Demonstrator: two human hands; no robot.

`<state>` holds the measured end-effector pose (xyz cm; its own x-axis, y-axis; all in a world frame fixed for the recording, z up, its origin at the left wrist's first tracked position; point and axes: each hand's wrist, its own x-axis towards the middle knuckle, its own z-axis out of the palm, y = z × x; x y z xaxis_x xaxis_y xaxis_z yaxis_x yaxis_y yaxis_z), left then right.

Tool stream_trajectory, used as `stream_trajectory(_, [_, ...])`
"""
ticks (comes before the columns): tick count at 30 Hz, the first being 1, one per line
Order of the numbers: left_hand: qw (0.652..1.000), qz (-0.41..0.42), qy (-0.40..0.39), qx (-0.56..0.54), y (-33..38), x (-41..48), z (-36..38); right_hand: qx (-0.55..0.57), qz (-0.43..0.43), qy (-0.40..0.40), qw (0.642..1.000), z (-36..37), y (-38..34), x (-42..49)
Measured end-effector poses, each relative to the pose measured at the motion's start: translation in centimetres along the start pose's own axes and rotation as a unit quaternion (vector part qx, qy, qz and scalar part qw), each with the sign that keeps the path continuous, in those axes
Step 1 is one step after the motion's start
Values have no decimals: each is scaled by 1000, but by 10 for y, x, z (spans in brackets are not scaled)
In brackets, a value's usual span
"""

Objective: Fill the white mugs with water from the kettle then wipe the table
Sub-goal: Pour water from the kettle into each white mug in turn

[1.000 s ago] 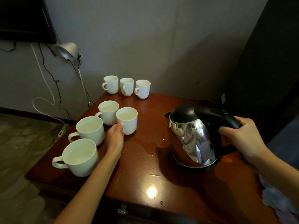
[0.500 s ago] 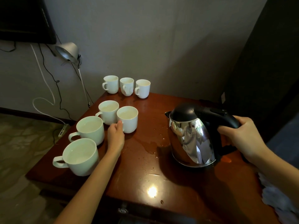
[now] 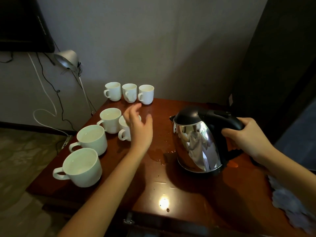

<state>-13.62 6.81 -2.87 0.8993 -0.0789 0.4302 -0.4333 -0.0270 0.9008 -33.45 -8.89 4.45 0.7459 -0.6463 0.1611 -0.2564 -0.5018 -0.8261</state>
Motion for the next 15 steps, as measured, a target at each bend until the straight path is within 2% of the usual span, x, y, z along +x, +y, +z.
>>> stream_trajectory(2, [997,-55,8,-58,12,37,23,-10,1,-9,1000,-1,-1,3])
stream_trajectory(3, [996,-70,7,-54,13,56,34,-14,1,-13,1000,-2,-1,5])
stream_trajectory(6, [993,-91,-43,58,0,106,59,-28,6,-22,999,-3,-1,10])
stream_trajectory(10, [965,-146,-82,202,-36,154,70,-18,8,-10,1000,-2,1,16])
stream_trajectory(15, [941,-226,-98,231,-63,175,88,-11,1,-17,1000,-4,3,21])
